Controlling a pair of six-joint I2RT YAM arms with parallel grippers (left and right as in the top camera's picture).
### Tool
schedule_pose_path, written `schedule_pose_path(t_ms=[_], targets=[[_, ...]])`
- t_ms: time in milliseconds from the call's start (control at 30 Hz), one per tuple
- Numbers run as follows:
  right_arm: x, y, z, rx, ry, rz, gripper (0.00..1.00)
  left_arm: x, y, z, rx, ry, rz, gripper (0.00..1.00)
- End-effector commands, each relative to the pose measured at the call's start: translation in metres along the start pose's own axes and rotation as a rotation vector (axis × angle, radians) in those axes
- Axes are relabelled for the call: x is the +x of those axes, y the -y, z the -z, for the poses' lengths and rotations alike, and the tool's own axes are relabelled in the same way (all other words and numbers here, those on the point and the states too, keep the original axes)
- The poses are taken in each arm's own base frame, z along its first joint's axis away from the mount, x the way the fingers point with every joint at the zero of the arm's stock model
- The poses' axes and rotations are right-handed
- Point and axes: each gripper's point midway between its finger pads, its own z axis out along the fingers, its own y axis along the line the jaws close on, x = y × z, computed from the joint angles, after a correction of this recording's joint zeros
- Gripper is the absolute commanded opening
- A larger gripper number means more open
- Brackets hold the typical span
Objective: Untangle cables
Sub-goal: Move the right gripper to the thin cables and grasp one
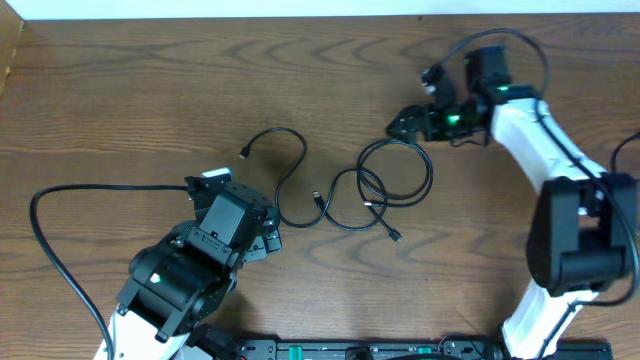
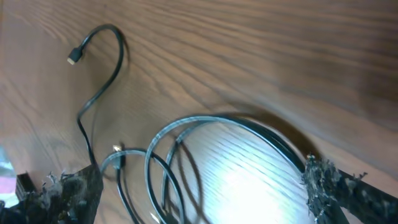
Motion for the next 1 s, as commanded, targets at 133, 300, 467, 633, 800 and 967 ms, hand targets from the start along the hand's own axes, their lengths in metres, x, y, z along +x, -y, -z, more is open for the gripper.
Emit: schedule_pose_path(t_ms=[133, 300, 467, 633, 800, 967], targets=[[0.014, -0.019, -0.042, -0.026, -0.073, -0.15, 0.99, -0.009, -0.002, 0.006, -0.008, 0.032, 0.014, 0.97], [0.031, -0.032, -0.065, -0.003, -0.13, -0.149, 0.99, -0.009, -0.002, 0.006, -0.008, 0.032, 0.015, 0.97], [0.044, -0.036, -0.085, 0.105, -0.152, -0.166, 0.99, -0.009, -0.002, 0.006, -0.008, 0.032, 0.014, 0.97], [0.043, -0.052, -0.107, 0.115, -0.125, -0.125, 0.99, -0.009, -0.002, 0.006, -0.008, 0.032, 0.015, 0.97], [0.038, -0.066, -0.12, 0.089, -0.095, -0.11, 0.66, -0.009, -0.002, 0.006, -0.008, 0.032, 0.014, 0.97], [0.037, -0.075, -0.123, 0.064, -0.089, -0.089, 0.01, -0.009, -0.002, 0.006, -0.008, 0.032, 0.014, 0.97]])
